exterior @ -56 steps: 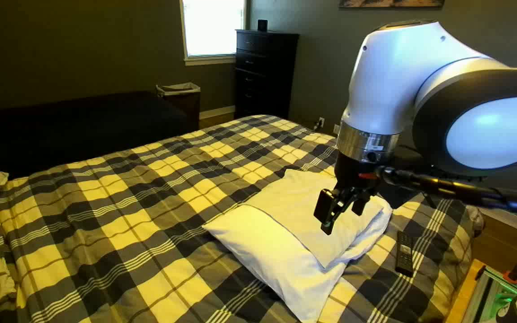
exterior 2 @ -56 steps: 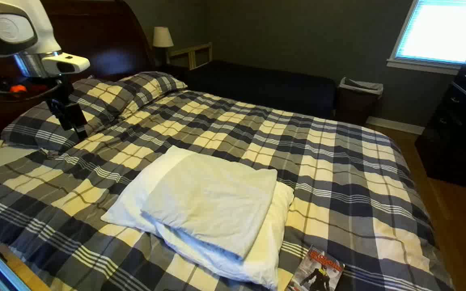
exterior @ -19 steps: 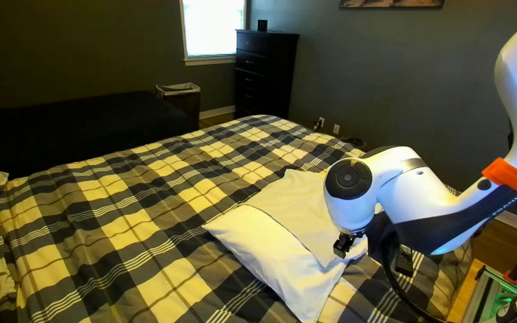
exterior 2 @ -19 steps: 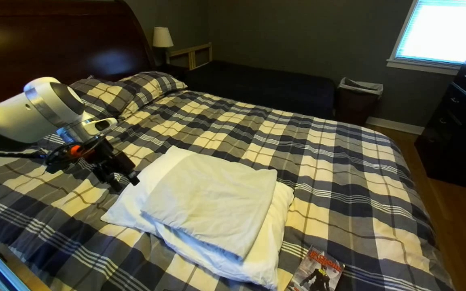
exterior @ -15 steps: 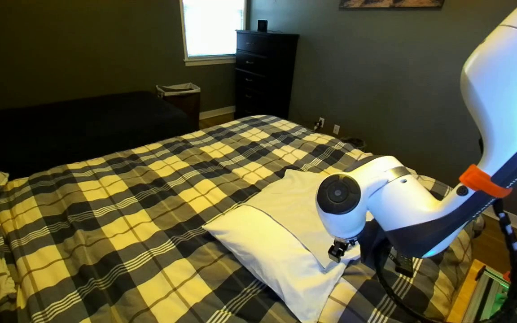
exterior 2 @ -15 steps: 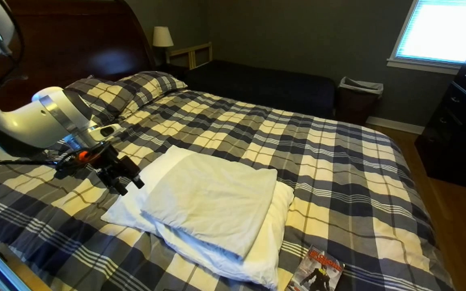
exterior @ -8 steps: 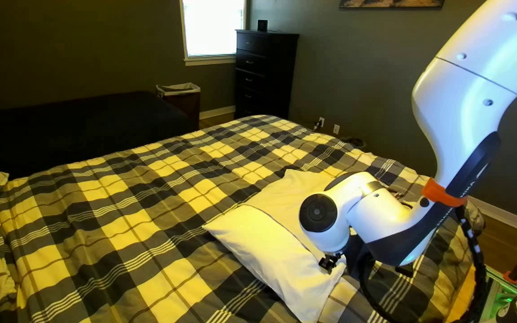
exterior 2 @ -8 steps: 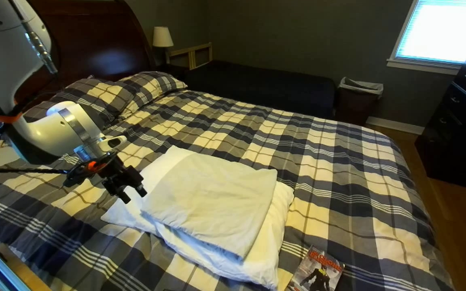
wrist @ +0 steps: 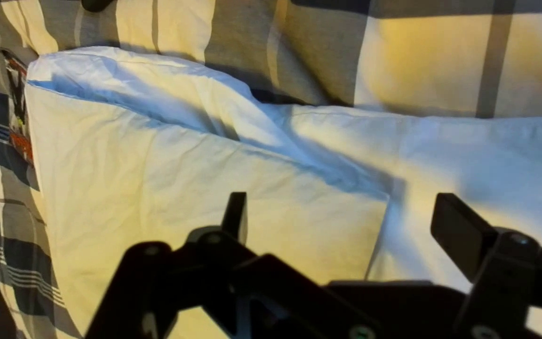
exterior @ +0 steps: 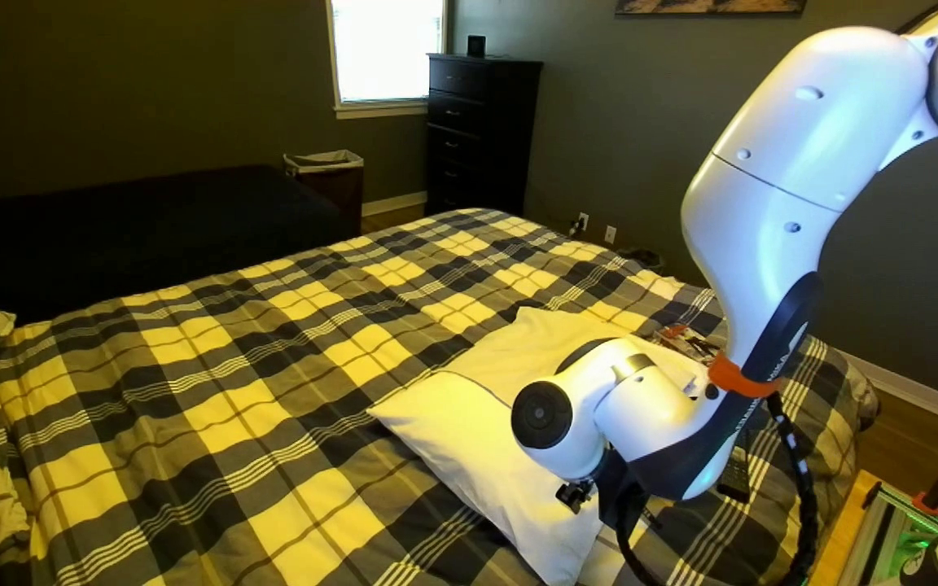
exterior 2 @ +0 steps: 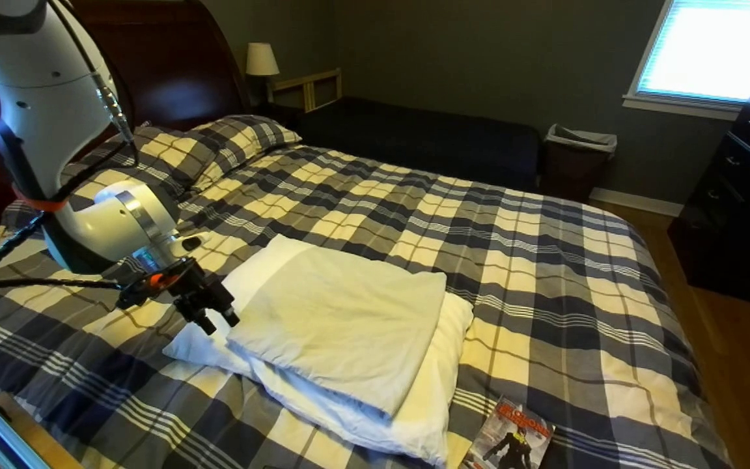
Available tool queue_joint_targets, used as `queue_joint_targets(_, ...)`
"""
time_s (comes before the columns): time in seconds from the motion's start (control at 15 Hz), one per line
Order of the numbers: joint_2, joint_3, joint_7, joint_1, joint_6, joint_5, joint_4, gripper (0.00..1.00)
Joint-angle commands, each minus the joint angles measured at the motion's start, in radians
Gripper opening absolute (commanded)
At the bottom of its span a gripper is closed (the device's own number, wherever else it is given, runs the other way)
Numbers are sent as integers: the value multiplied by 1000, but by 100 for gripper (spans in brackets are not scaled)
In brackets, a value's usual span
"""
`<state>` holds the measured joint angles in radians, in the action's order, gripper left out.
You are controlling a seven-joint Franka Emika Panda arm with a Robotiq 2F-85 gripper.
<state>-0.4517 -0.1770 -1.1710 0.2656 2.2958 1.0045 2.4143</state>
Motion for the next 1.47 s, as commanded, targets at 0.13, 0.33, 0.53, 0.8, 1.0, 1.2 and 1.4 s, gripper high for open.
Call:
queue_joint_targets(0.13, -95, 45, -64, 33, -1, 17, -69, 82)
queue_joint_targets(0.33, -99, 53, -77, 36, -6, 11, -71, 64)
queue_joint_targets(0.53, -96, 56, -87, 37, -8, 12, -69, 39)
queue_joint_targets(0.8, -88, 56, -99, 37, -8, 8, -63, 8)
queue_joint_targets(1.0, -60, 58, -116, 34, -7, 7, -42, 0)
queue_joint_targets(1.2, -9, 67, -162, 28, -8, 12, -4, 1)
queue_joint_targets(1.4, 65, 82, -209, 19, -10, 32, 48, 1)
